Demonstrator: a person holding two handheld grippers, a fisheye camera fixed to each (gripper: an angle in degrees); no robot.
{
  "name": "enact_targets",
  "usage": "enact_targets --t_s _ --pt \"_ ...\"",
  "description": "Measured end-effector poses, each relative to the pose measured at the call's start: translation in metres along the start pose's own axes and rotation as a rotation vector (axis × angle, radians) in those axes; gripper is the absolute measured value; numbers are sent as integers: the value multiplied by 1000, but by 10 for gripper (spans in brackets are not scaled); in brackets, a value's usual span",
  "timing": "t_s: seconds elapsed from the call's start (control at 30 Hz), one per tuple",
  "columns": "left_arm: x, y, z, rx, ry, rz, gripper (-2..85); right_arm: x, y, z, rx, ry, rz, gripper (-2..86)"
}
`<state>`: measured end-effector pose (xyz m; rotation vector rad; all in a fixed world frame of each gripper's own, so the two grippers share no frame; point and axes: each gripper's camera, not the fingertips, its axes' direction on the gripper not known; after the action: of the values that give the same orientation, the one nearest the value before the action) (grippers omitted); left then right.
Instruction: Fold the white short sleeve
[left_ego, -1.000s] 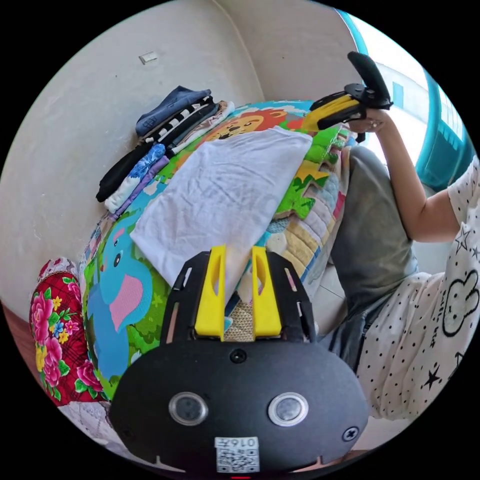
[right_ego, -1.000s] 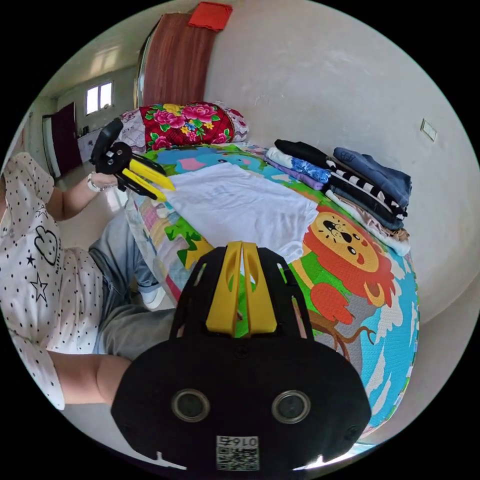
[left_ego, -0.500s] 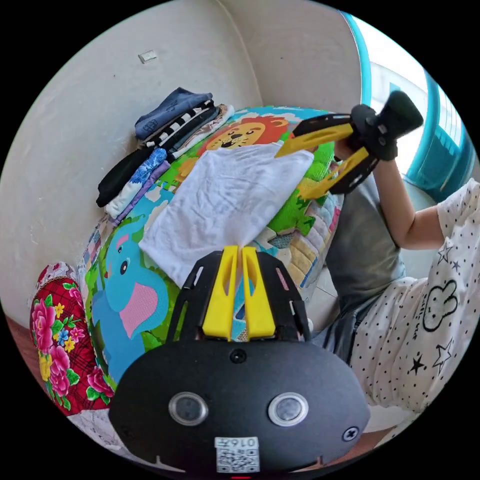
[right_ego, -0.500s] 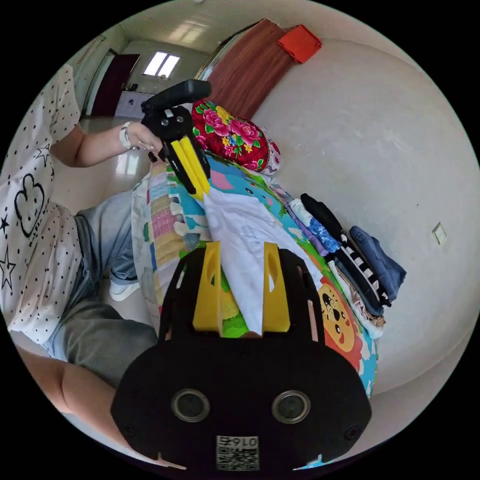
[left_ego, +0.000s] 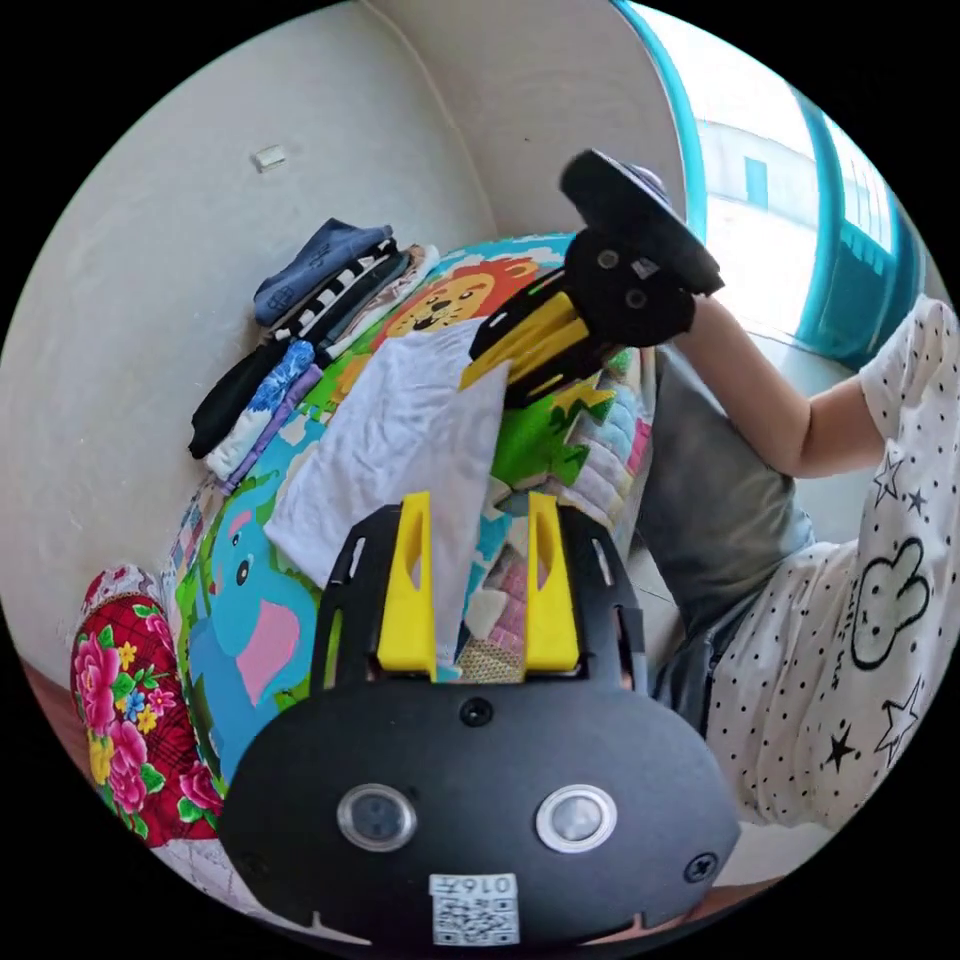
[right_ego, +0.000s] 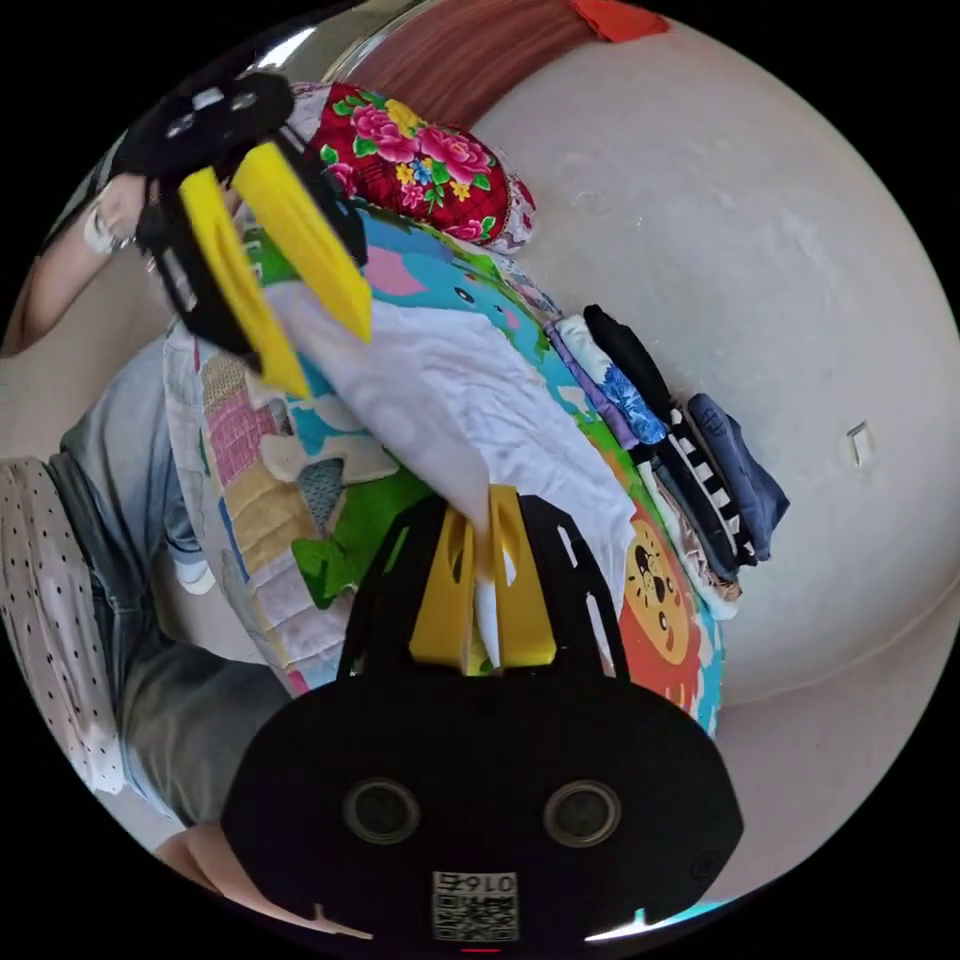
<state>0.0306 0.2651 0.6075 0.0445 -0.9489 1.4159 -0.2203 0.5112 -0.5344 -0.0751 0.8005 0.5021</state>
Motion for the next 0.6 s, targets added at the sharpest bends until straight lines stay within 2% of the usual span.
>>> enact_targets --t_s 0.13,0.37,0.53,0.6 --pt "18 -22 16 30 -187 -28 119 14 -14 8 7 -76 81 18" --pt "12 -42 60 -119 -460 -50 80 13 -34 24 61 -120 113 20" --pt "-12 -19 74 -226 -531 -2 40 -3 -54 43 90 -128 84 25" --pt "-28 -11 76 -250 -421 0 6 -15 -65 53 87 -111 53 31"
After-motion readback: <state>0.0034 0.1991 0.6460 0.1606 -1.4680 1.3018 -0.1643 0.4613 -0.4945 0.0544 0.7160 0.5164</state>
